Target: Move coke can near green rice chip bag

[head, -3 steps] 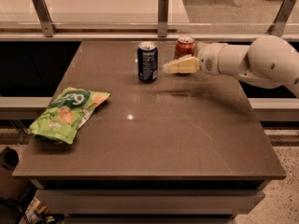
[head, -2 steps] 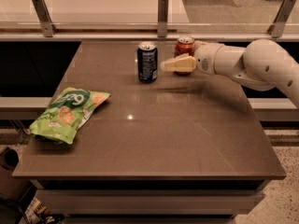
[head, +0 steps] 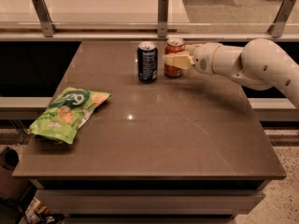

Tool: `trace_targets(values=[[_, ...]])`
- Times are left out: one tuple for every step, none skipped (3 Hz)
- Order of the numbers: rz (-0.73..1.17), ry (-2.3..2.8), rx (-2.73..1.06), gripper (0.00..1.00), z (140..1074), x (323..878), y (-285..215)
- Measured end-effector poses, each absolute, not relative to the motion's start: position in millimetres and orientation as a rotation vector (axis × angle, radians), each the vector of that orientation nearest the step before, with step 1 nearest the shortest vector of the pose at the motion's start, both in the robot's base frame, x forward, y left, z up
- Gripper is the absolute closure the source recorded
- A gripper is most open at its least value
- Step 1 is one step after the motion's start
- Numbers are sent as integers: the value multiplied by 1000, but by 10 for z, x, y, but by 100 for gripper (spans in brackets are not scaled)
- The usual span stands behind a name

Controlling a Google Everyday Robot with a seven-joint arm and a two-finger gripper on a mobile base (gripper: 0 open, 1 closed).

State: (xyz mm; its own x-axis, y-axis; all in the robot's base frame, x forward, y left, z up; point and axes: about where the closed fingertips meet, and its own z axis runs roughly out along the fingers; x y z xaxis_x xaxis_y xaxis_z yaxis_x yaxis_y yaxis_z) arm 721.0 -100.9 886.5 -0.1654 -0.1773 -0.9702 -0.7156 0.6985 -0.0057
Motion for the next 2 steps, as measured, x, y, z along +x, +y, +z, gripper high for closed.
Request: trace_targets(values=[[560,1704,-725,65,8861,7210,-984],[563,1703,-729,88,8857,7211,-956]])
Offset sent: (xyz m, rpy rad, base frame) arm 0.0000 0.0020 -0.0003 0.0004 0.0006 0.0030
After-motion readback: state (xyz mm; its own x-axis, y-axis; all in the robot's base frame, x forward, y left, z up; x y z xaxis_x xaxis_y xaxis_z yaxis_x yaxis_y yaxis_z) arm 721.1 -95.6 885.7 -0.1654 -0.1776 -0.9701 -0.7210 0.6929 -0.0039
